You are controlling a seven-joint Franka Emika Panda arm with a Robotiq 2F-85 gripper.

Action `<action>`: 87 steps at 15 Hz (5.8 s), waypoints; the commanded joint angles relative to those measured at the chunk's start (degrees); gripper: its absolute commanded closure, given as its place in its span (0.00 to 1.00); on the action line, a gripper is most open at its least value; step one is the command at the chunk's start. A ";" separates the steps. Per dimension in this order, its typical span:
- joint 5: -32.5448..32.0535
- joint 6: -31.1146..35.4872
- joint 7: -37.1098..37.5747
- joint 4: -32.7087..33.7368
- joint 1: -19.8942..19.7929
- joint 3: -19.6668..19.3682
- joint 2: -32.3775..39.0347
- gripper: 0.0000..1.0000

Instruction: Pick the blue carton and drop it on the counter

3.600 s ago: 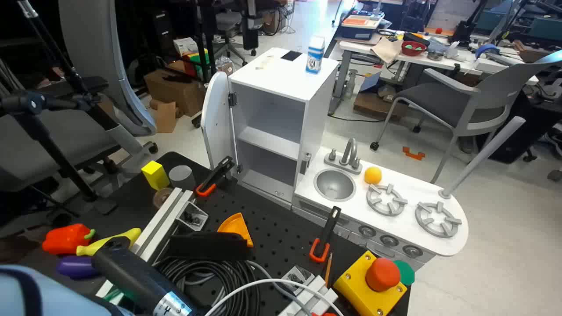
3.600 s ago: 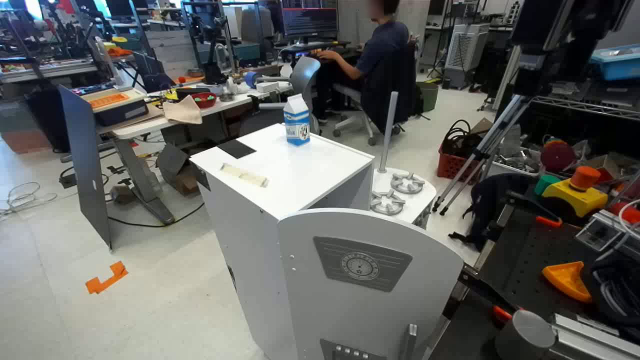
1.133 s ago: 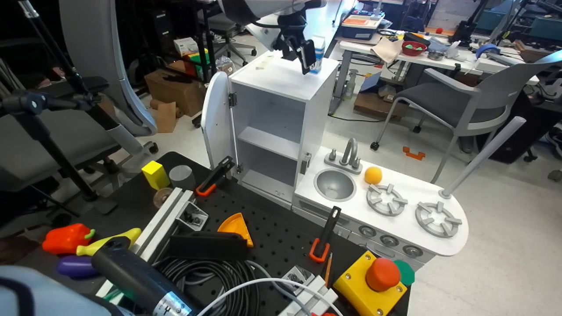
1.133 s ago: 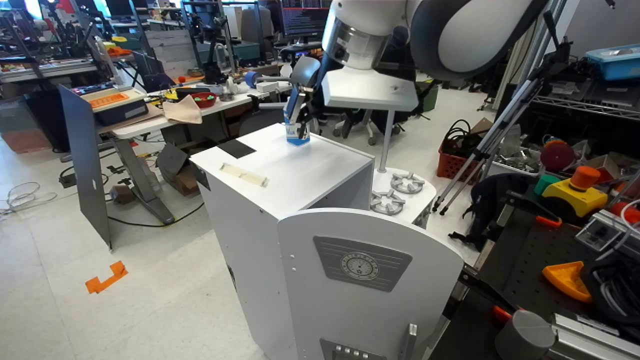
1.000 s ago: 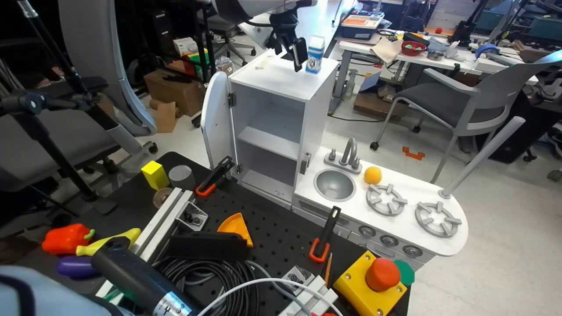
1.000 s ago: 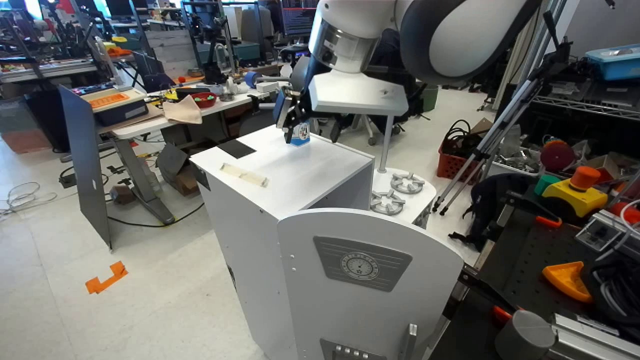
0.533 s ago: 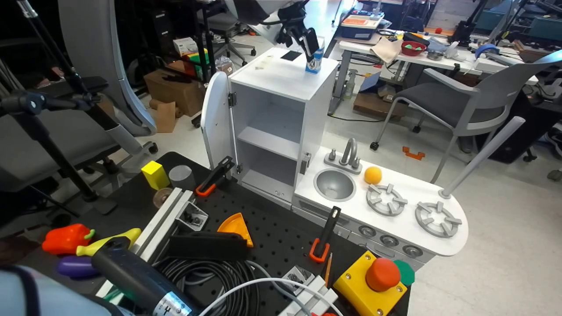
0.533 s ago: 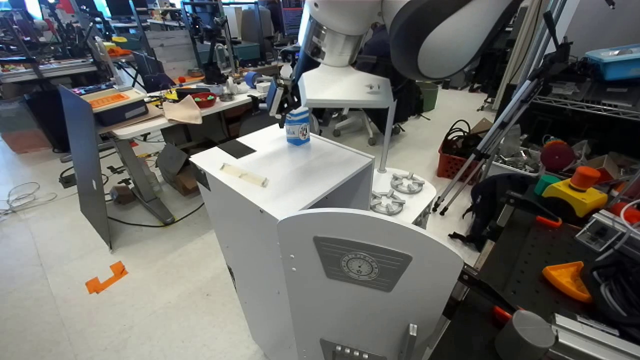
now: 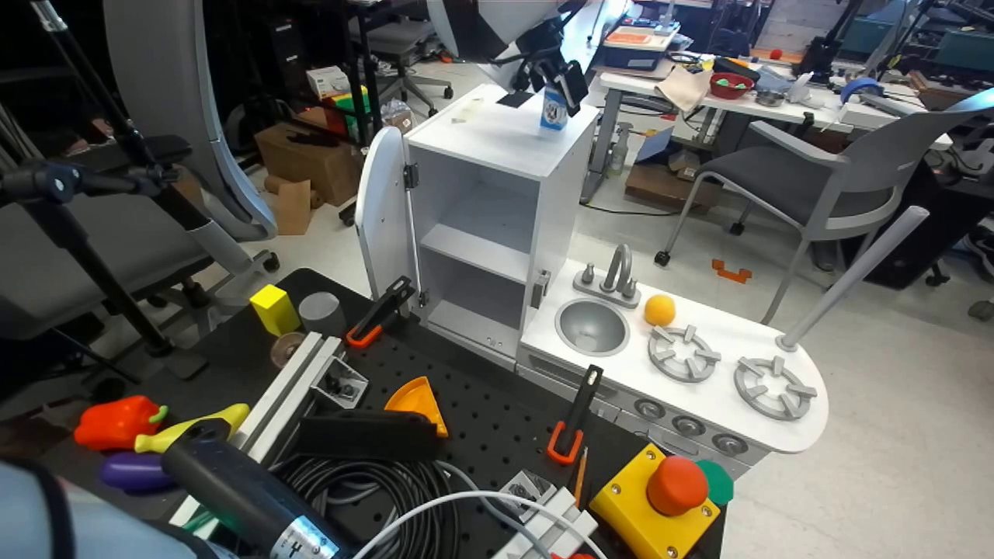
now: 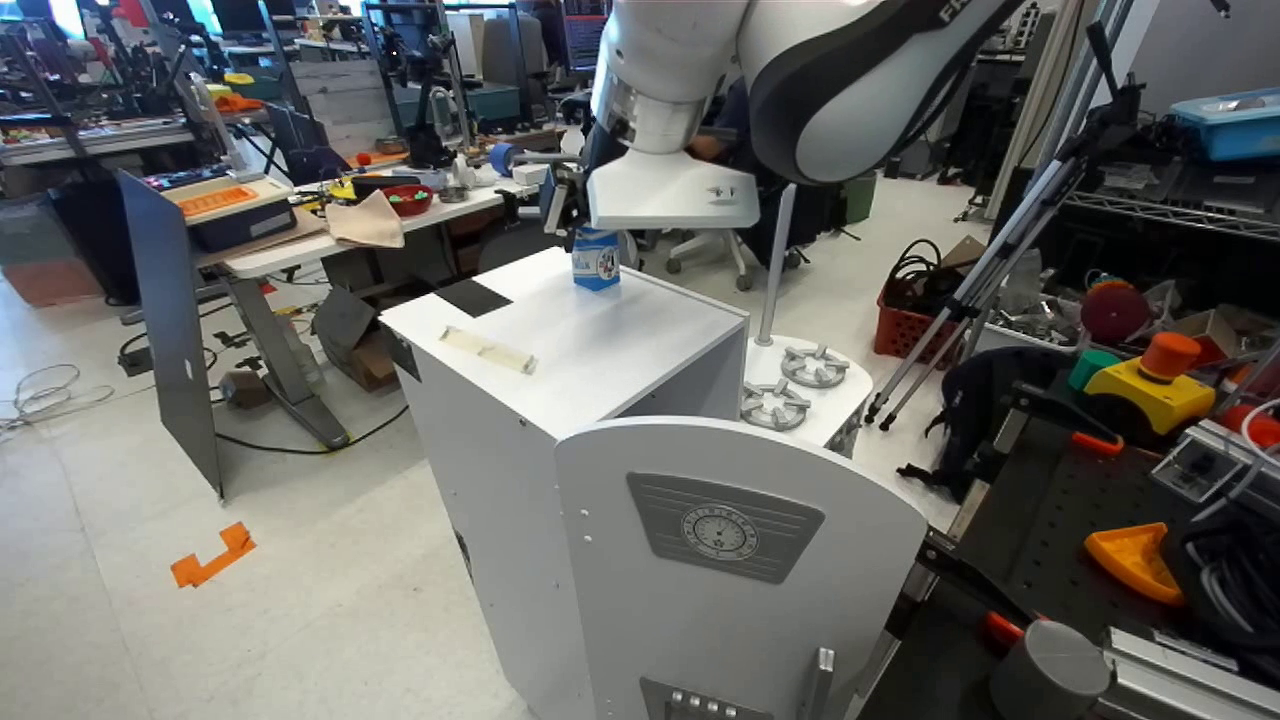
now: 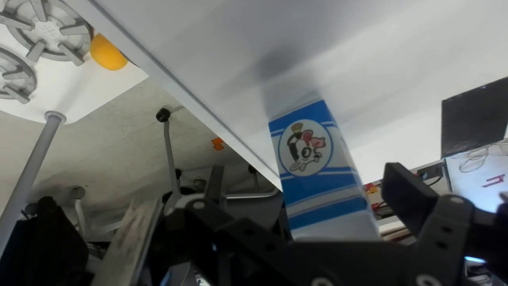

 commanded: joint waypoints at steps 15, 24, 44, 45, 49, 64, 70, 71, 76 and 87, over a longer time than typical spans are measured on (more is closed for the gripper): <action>-6.89 -4.96 15.18 0.72 8.75 -10.05 -2.30 0.79; 7.92 -5.42 13.12 -4.47 -2.00 -10.07 -4.34 0.79; 49.65 -36.19 13.77 42.51 -12.54 -20.17 39.24 0.79; 49.51 -37.90 16.28 44.94 -12.94 -20.59 40.76 0.79; 48.63 -43.43 27.87 55.41 -13.54 -22.94 47.63 0.79; 43.80 -52.00 44.11 63.17 -15.71 -16.37 51.71 0.79; 50.47 -47.52 38.69 64.57 -18.21 -9.08 51.39 0.79; 50.88 -47.14 38.21 64.54 -18.05 -8.74 51.28 0.79; 50.64 -48.76 39.44 64.56 -16.84 -9.76 51.26 0.79; 50.02 -52.56 43.17 65.13 -15.53 -10.67 51.29 0.79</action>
